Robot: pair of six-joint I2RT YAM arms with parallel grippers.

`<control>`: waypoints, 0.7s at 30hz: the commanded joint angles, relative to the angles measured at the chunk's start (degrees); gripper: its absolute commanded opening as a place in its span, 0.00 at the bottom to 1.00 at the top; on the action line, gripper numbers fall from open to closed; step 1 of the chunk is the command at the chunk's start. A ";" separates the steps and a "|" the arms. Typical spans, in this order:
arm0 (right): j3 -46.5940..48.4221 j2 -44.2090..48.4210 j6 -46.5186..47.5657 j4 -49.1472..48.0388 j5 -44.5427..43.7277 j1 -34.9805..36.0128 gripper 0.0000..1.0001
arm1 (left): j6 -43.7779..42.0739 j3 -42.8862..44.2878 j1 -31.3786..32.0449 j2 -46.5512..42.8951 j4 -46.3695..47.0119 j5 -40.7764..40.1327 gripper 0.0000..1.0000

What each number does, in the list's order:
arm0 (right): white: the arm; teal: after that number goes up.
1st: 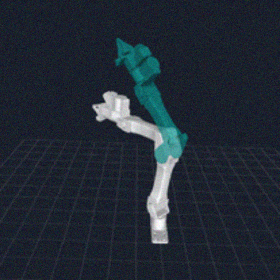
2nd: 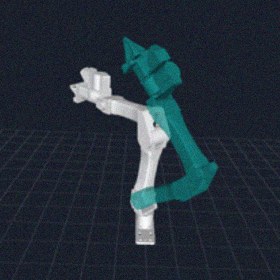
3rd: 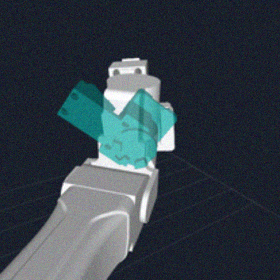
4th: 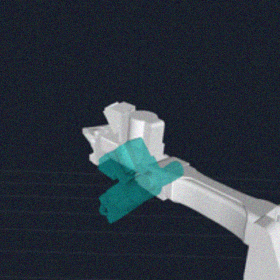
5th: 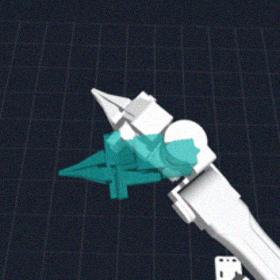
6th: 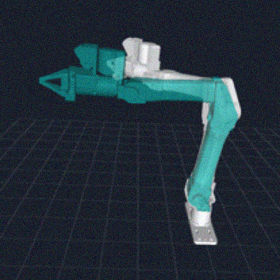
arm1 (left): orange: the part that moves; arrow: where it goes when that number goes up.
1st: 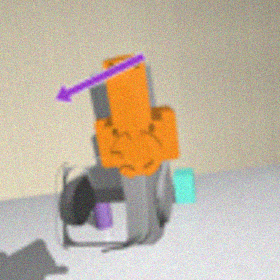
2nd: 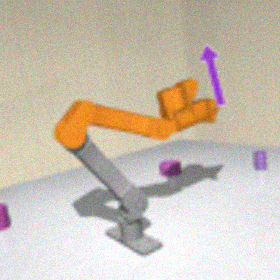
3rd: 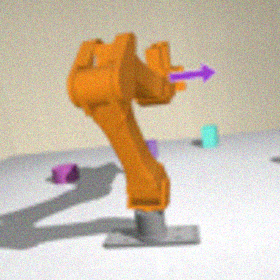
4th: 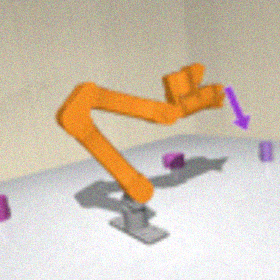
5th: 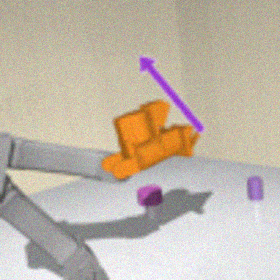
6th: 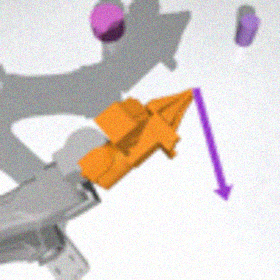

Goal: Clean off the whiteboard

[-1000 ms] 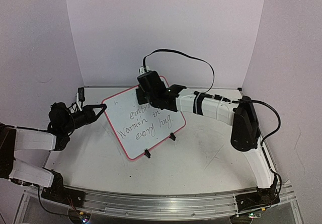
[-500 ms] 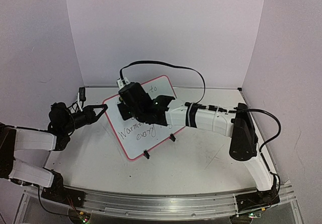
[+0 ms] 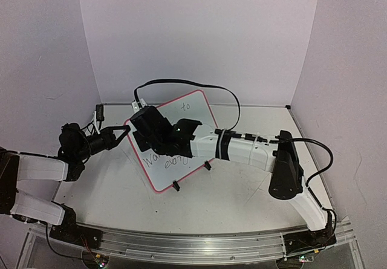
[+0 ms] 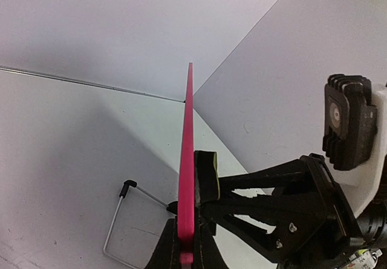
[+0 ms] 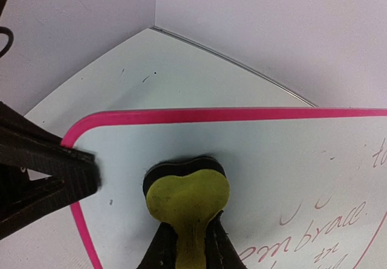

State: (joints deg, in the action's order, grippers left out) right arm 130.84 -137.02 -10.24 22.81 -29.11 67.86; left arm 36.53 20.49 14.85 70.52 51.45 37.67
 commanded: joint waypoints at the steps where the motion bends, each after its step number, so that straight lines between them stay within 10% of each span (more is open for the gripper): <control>1: -3.31 2.29 -2.71 2.68 -3.53 -5.84 0.03 | -2.69 0.21 1.76 -1.00 0.89 5.66 0.00; 21: -5.38 3.16 -1.23 -4.94 4.91 -2.24 0.01 | -3.03 0.31 1.94 -1.25 0.91 6.10 0.00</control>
State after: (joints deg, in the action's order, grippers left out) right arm 127.85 -135.18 -11.35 20.92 -26.98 64.85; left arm 37.58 20.49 14.83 70.46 50.41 36.45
